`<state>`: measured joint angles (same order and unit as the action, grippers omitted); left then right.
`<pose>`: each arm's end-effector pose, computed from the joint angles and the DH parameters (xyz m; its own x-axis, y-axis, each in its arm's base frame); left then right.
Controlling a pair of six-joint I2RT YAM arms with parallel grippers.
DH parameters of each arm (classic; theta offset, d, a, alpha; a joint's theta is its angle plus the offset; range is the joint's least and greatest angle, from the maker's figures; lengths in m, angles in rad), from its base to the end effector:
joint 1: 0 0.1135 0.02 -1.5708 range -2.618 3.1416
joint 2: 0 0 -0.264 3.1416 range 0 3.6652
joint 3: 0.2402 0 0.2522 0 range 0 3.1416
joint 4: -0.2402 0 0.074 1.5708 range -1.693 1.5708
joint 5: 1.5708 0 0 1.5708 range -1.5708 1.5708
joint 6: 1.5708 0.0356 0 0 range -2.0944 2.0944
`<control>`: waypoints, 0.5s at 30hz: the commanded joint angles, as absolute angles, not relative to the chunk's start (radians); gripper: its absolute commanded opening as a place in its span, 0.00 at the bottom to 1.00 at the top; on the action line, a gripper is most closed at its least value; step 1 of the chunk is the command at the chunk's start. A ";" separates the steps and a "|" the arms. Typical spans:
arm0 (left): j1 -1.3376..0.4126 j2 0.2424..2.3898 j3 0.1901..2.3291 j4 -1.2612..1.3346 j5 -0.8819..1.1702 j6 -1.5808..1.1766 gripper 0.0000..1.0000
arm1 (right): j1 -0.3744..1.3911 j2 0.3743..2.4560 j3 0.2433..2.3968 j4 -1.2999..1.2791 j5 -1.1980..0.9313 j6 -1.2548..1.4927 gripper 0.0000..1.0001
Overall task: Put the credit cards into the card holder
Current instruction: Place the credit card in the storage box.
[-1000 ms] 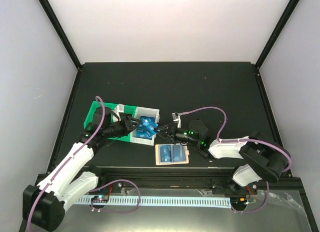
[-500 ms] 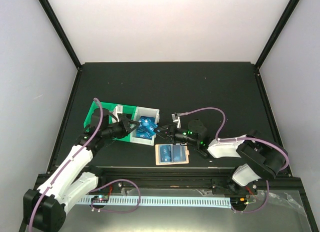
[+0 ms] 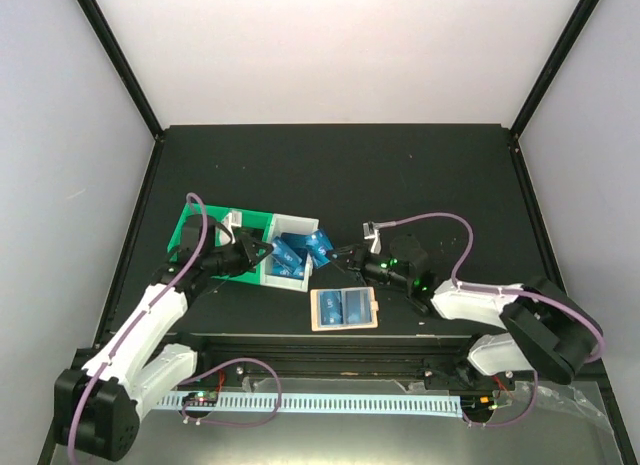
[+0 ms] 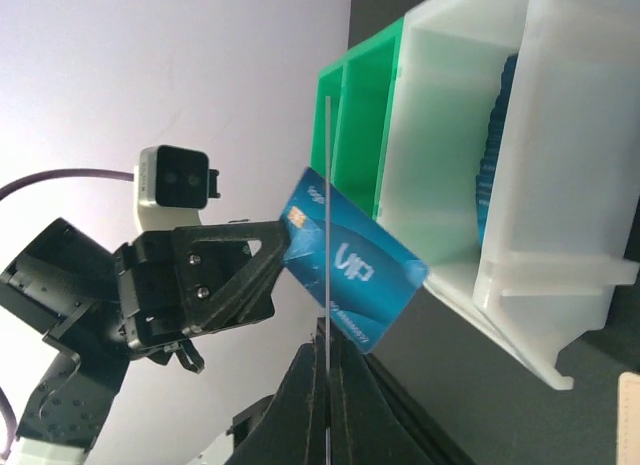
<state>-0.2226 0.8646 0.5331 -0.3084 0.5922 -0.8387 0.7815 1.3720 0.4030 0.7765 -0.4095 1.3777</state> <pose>0.1740 -0.0598 0.2295 -0.8503 -0.4402 -0.2883 -0.0188 0.5729 -0.8194 0.1751 0.1937 0.1839 -0.9324 0.3431 -0.1136 -0.0439 0.2044 0.9779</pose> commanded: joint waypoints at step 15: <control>-0.239 0.982 0.657 -0.416 0.382 -0.603 0.43 | 0.770 1.117 0.421 0.364 -0.323 1.118 0.01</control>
